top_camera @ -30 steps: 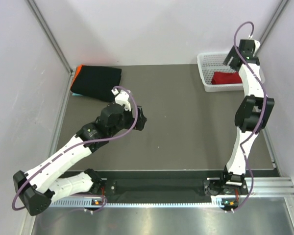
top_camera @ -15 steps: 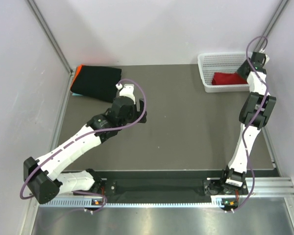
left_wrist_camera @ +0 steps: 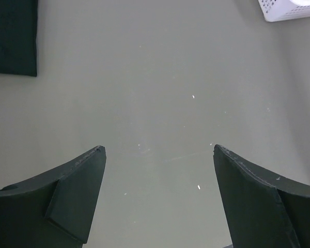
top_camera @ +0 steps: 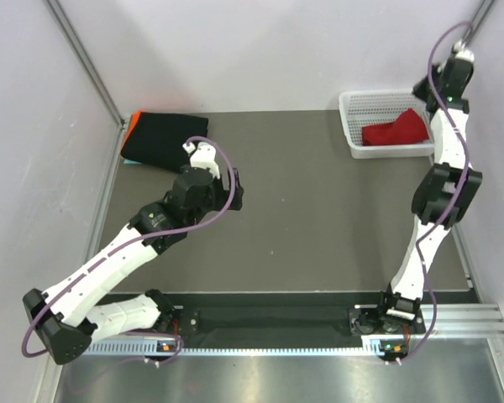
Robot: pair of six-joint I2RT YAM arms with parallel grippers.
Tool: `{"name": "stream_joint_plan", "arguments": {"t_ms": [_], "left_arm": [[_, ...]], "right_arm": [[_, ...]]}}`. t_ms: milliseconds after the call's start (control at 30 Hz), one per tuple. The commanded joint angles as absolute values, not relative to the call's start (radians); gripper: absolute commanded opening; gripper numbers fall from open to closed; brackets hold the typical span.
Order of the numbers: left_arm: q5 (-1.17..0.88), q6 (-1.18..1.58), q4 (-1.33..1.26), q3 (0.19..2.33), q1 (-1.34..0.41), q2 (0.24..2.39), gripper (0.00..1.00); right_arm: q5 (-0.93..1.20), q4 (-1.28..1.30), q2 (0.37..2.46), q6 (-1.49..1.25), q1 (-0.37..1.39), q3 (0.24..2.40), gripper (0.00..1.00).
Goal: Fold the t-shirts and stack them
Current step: Grab the tshirt from the pile
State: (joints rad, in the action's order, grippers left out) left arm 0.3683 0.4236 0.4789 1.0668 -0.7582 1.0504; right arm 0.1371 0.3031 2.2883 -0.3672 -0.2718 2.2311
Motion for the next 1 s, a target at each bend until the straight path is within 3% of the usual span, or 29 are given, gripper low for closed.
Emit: {"name": "stream_joint_plan", "arguments": {"t_ms": [0, 167, 233, 400, 467, 633, 733, 967], "left_arm": [[0.342, 0.432, 0.457, 1.101, -0.758, 1.051, 0.89], [0.229, 0.471, 0.417, 1.088, -0.756, 1.062, 0.89], [0.187, 0.479, 0.408, 1.08, -0.758, 1.077, 0.9], [0.158, 0.463, 0.419, 1.088, -0.753, 1.143, 0.88], [0.182, 0.463, 0.426, 1.107, -0.753, 1.16, 0.87], [0.215, 0.457, 0.423, 1.134, -0.752, 1.172, 0.88], [0.247, 0.439, 0.437, 1.149, -0.753, 1.19, 0.88], [0.29, 0.428, 0.491, 1.19, -0.747, 1.252, 0.87]], "right_arm": [[0.178, 0.244, 1.93, -0.252, -0.183, 2.301, 0.0], [0.019, 0.265, 1.654, -0.25, -0.14, 2.092, 0.0], [-0.043, 0.308, 1.647, -0.262, -0.15, 2.06, 0.0], [-0.115, 0.391, 1.735, -0.34, -0.206, 1.951, 0.24], [-0.133, 0.367, 1.784, -0.353, -0.209, 1.924, 0.39], [-0.109, 0.368, 1.936, -0.351, -0.21, 2.0, 0.64], [-0.13, 0.436, 2.078, -0.347, -0.21, 2.115, 0.72], [-0.175, 0.468, 2.325, -0.356, -0.209, 2.236, 0.77]]}}
